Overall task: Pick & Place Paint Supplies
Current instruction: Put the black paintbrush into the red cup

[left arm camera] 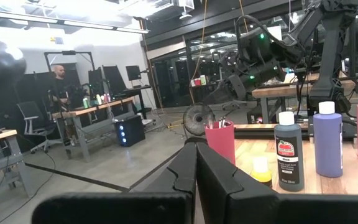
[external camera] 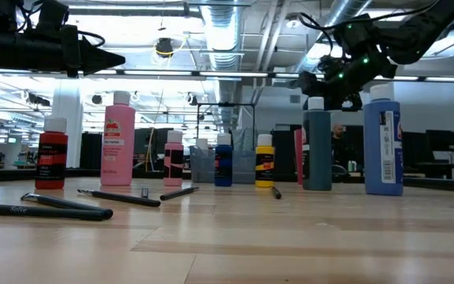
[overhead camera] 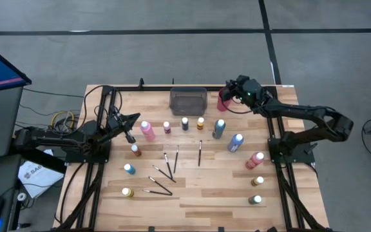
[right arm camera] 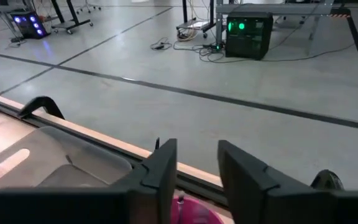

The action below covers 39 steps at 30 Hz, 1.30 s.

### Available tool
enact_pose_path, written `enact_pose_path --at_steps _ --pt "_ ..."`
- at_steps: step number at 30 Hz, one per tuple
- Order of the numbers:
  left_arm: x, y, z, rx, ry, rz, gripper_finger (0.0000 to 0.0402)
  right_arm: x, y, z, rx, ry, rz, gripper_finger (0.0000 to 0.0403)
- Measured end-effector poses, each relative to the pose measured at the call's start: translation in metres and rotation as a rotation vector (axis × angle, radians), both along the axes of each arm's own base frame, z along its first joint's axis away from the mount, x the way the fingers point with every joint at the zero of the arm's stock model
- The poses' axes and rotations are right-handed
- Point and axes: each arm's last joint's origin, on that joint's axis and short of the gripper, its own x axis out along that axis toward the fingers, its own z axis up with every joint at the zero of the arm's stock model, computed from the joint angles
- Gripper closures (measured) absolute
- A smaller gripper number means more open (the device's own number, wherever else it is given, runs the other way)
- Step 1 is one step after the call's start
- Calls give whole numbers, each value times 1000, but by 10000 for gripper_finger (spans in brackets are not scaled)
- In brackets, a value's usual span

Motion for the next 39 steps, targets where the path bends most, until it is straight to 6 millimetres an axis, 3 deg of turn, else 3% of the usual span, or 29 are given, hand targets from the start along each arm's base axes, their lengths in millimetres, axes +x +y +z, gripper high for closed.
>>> enact_pose_path --at_steps 5,10,15,20,30,39 --pt "0 0 0 0 0 0 399 0 10 21 13 3 28 237" --pt "0 0 0 0 0 0 399 6 29 69 164 10 53 207" --pt "0 0 0 0 1 0 399 31 60 102 388 91 113 211" --pt "0 0 0 0 0 0 399 69 97 112 561 177 156 227" --pt "0 0 0 0 0 0 399 136 159 79 823 311 55 217" --pt "0 0 0 0 0 0 399 172 168 16 980 428 -64 180"
